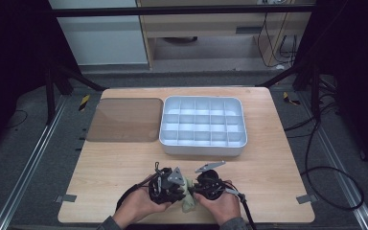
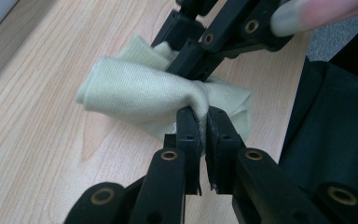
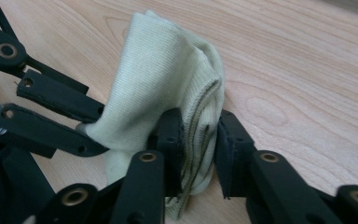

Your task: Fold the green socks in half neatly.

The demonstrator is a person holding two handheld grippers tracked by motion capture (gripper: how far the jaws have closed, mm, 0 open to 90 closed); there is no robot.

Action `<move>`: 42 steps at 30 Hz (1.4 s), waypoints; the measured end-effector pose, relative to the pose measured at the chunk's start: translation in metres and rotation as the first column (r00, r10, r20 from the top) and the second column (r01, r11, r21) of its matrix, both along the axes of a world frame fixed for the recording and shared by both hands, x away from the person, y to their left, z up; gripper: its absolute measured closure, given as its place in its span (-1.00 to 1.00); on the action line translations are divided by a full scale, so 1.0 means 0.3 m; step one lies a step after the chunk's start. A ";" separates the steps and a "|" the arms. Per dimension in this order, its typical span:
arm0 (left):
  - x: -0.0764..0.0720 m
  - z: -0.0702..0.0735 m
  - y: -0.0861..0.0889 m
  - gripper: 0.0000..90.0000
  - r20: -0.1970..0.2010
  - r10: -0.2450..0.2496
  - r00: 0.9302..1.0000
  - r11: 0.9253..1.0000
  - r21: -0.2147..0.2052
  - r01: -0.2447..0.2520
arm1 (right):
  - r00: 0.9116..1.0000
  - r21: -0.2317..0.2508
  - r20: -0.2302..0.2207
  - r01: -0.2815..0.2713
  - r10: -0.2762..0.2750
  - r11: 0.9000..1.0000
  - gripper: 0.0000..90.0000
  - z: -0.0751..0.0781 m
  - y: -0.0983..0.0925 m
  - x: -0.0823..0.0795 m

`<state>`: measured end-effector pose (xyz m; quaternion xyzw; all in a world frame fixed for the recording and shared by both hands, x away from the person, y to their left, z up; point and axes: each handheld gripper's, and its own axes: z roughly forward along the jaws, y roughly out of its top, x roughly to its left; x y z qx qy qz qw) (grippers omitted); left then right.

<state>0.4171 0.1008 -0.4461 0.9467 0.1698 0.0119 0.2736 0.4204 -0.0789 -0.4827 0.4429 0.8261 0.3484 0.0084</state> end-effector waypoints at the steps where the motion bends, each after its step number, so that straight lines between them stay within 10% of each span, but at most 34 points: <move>1: 0.000 0.000 0.001 0.88 -0.001 0.000 1.000 1.000 0.001 0.000 | 1.000 0.000 0.004 -0.004 0.004 1.000 0.51 0.000 -0.003 0.000; 8: 0.005 -0.002 0.005 0.88 0.000 0.003 1.000 1.000 0.003 -0.003 | 1.000 0.010 0.013 0.011 -0.012 1.000 0.34 0.023 -0.045 -0.012; 16: 0.009 -0.001 0.005 0.88 0.013 0.001 1.000 1.000 -0.004 -0.001 | 1.000 0.025 -0.010 -0.012 0.013 1.000 0.72 0.009 -0.046 -0.009; 30: -0.013 0.010 -0.044 0.88 0.031 -0.053 0.998 0.998 -0.011 0.054 | 1.000 0.051 -0.019 0.004 -0.003 0.999 0.78 -0.009 -0.041 0.001; 42: -0.007 -0.014 -0.072 0.87 0.020 -0.056 0.998 0.998 0.021 0.056 | 0.999 0.055 0.018 0.033 -0.034 0.998 0.49 0.014 -0.104 -0.018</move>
